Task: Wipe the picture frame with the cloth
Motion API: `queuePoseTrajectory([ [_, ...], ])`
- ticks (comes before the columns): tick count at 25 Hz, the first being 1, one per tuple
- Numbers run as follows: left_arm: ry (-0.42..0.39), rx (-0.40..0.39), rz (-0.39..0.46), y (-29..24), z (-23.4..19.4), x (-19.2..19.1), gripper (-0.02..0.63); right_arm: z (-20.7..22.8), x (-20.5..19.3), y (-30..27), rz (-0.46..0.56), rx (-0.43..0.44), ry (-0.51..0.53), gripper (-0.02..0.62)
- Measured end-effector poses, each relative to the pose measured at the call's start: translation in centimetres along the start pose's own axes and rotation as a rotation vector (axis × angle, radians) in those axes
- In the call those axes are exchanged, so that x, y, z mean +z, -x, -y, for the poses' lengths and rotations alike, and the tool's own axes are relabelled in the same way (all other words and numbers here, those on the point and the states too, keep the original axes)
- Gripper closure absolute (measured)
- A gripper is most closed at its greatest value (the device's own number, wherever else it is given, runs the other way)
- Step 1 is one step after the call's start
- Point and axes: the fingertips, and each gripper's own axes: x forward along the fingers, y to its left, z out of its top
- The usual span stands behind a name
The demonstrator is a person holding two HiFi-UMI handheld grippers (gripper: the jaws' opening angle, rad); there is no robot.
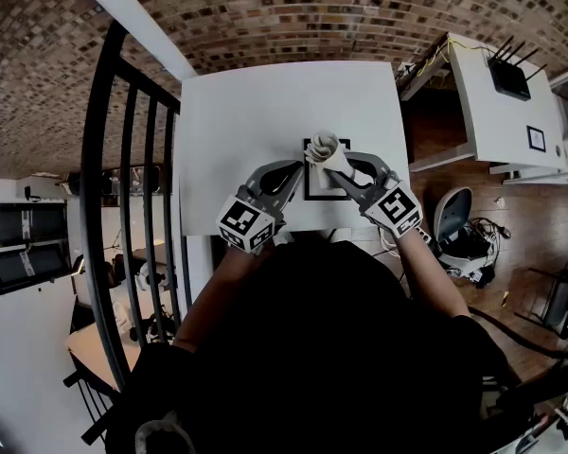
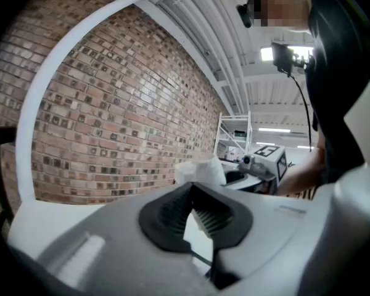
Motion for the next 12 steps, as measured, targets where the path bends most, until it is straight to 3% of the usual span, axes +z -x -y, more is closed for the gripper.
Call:
queuePoseTrajectory([
  [8, 0.016, 0.038, -0.030, 0.2, -1.6, -1.1, 0.606, 2.3, -7.8, -6.4, -0.351, 0.091, 0.260, 0.499],
  [12, 0.020, 0.046, -0.055, 0.1, -2.1, -1.8, 0.606, 3.1, -10.9, -10.2, -0.452, 0.155, 0.360, 0.499],
])
